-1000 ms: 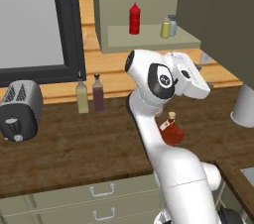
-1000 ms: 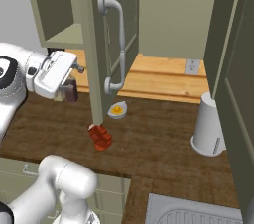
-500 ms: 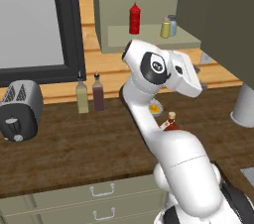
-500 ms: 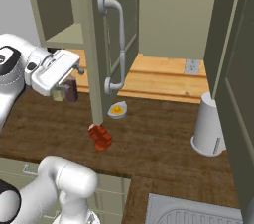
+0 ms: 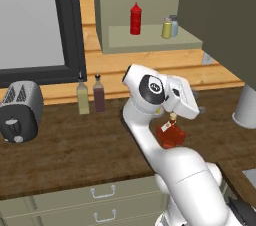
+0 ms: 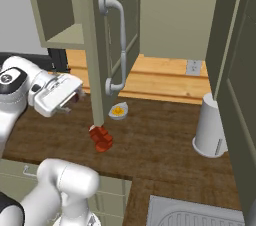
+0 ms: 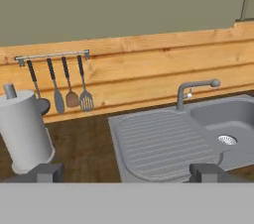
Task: Put the shaker and condiment bottle from the counter next to their counterparts in the cabinet.
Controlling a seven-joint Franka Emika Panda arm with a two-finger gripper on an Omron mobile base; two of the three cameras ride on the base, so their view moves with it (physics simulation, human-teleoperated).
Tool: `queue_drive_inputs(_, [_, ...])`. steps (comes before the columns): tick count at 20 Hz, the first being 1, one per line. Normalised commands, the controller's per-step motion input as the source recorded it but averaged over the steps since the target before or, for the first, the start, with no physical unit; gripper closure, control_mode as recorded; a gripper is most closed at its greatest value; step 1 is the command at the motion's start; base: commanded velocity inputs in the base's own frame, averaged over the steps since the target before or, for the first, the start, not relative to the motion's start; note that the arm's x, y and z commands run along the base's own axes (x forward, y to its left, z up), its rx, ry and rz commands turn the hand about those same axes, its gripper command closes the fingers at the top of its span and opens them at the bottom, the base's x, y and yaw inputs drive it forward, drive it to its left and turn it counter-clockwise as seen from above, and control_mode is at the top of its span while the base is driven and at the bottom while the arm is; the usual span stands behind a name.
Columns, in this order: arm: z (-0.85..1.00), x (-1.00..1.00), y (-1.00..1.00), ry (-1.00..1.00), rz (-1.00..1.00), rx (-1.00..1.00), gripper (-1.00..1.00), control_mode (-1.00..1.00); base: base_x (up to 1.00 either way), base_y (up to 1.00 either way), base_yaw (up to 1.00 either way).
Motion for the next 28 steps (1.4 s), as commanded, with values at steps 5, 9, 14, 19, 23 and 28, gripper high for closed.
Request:
queue_drive_inputs(5, [-0.48, 0.07, 0.00, 0.10, 0.02, 0.00, -1.00, -1.00, 0.00, 0.00, 0.00])
queue_drive_inputs(9, [-0.49, 0.08, 0.00, 0.13, 0.02, 0.00, -1.00, -1.00, 0.00, 0.00, 0.00])
queue_drive_inputs(14, [-0.42, 0.30, 0.12, 0.15, 0.01, 0.00, -1.00, -1.00, 0.00, 0.00, 0.00])
queue_drive_inputs(19, [-0.08, 0.45, 0.32, 0.14, 0.00, -0.01, -1.00, -1.00, 0.00, 0.00, 0.00])
queue_drive_inputs(23, [0.00, 0.50, 0.27, 0.14, 0.00, -0.04, -1.00, -1.00, 0.00, 0.00, 0.00])
queue_drive_inputs(28, [-0.14, 0.36, 0.01, 0.08, 0.00, -0.08, -1.00, -1.00, 0.00, 0.00, 0.00])
